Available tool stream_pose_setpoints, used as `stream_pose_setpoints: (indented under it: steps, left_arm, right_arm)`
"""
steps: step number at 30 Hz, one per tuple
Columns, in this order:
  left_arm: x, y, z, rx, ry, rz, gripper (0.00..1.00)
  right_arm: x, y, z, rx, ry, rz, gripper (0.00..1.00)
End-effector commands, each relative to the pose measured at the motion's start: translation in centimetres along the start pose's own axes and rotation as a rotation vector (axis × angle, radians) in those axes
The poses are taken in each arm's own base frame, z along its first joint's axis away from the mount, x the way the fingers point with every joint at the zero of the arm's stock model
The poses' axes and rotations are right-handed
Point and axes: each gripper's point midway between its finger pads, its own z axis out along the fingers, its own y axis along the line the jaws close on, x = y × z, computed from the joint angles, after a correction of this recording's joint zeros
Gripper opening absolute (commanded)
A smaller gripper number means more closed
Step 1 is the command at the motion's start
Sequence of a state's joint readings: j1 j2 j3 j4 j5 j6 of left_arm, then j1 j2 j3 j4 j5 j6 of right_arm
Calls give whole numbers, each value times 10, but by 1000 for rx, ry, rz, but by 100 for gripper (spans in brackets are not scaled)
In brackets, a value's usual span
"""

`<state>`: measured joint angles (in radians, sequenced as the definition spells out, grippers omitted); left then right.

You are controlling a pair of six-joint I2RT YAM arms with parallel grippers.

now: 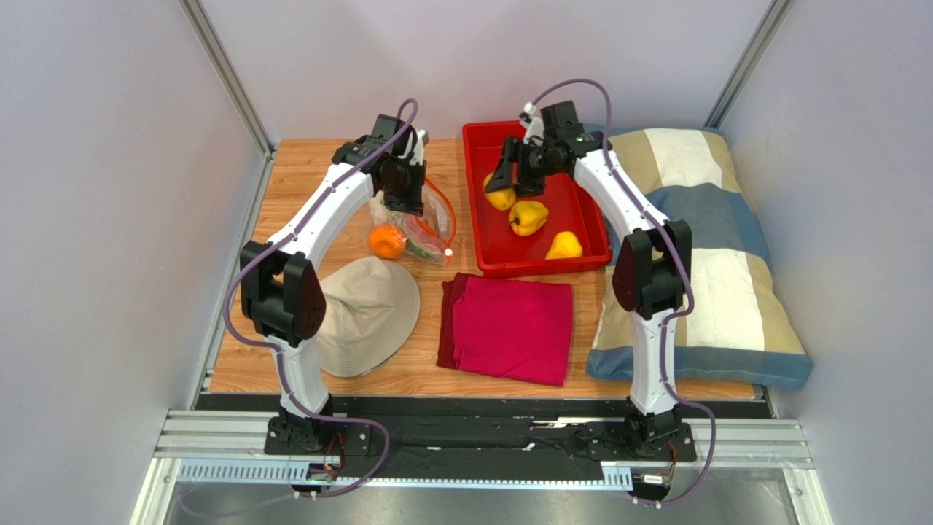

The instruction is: Open the zip-top bag and remove the fake food

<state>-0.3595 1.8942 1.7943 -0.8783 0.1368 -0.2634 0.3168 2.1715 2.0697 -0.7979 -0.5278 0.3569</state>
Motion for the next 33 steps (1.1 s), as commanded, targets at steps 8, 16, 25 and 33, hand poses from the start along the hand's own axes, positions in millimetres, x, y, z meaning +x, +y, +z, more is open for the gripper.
stream_pose_setpoints:
  steps: [8,16,25,33]
  left_arm:
    - [-30,-25,-38,102,-115,8,0]
    - [-28,-27,-44,119,-130,18,0]
    - [-30,-34,-52,152,-145,39,0]
    - [-23,-41,-45,196,-122,20,0]
  right_arm:
    - [14,-53,-15,272,-3,-41,100]
    - [7,38,-1,49,-72,-188,94]
    - [32,121,66,-252,6,-179,58]
    - [54,99,113,-228,63,-54,33]
